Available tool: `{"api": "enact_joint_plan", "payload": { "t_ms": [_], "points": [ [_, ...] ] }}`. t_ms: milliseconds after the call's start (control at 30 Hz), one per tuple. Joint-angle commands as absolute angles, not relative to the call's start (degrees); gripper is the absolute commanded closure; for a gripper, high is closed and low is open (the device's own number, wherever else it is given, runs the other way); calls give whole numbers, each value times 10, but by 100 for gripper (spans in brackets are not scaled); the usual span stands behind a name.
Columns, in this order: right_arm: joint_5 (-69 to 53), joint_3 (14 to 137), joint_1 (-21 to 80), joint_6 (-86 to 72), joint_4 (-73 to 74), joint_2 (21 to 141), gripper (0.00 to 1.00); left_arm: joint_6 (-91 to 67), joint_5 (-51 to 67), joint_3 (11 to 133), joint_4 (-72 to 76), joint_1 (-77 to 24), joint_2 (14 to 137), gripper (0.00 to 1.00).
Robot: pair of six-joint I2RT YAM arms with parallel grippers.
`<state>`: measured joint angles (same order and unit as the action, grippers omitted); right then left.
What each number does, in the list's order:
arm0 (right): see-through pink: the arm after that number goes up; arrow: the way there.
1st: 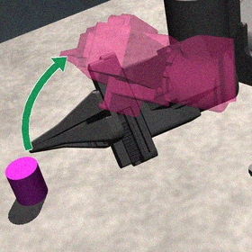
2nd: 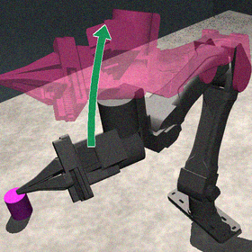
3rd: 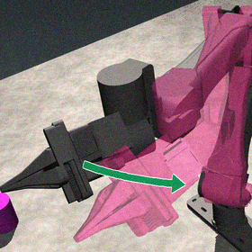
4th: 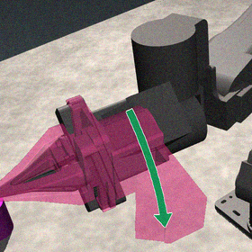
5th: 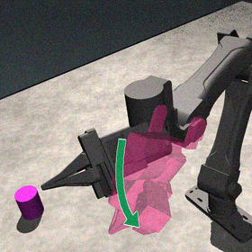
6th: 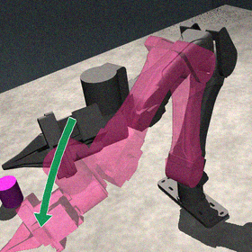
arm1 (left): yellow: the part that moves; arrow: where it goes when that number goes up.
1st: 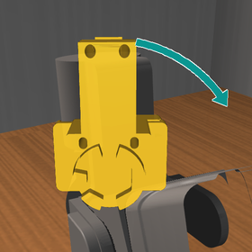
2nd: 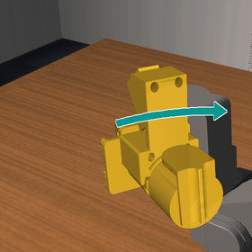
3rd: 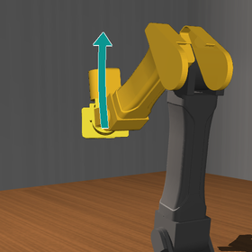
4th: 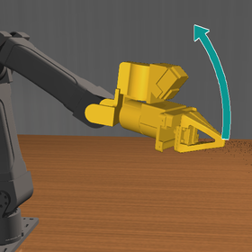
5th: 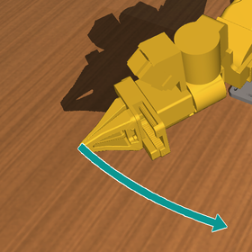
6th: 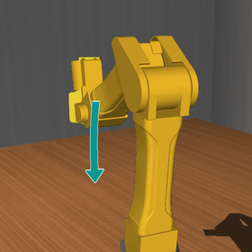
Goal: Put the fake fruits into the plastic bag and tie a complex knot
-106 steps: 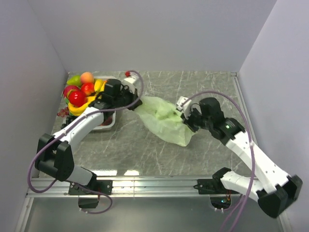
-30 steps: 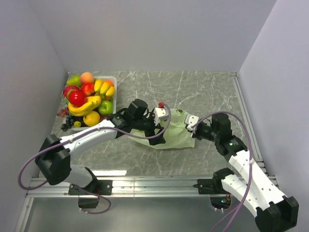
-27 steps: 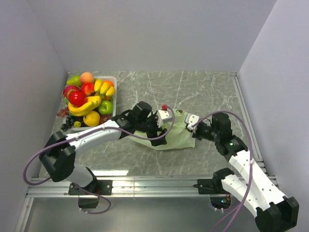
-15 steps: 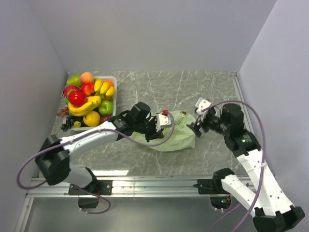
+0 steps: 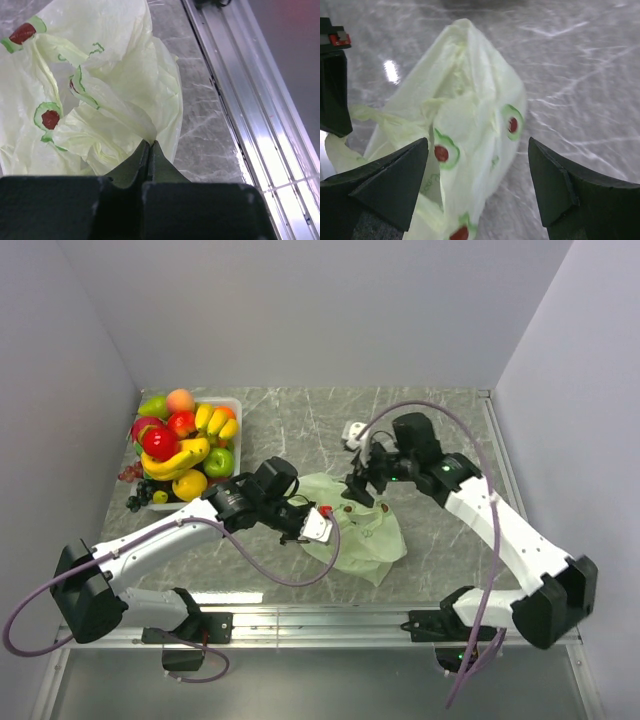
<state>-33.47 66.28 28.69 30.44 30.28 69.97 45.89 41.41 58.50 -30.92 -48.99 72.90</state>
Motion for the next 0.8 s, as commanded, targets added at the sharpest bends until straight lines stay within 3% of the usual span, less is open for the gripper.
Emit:
{"api": "enact_joint_plan", "payload": {
  "t_ms": [0,167,300,467,567,600,667,700,733,767],
  "points": [
    [-332,709,315,338,315,731,13,520,458,603,-343,-491,708,100],
    [-302,693,353,332,302,781,14,531,467,593,-351,-491,698,100],
    [-273,698,384,314,290,826,7,529,465,592,-347,-491,700,100],
    [-230,733,389,305,316,917,6,542,454,600,-366,-491,695,100],
    [-194,746,367,294,322,941,37,556,445,612,-399,-491,685,100],
    [-192,756,357,286,320,940,57,563,440,613,-409,-491,680,100],
    [-194,771,316,267,330,933,74,585,413,615,-440,-490,659,100],
    [-200,786,300,265,334,929,93,594,402,613,-449,-490,651,100],
    [-204,795,286,262,350,919,100,609,392,610,-458,-487,642,100],
    [-210,803,251,253,355,913,100,611,376,603,-465,-478,624,100]
  ]
}}
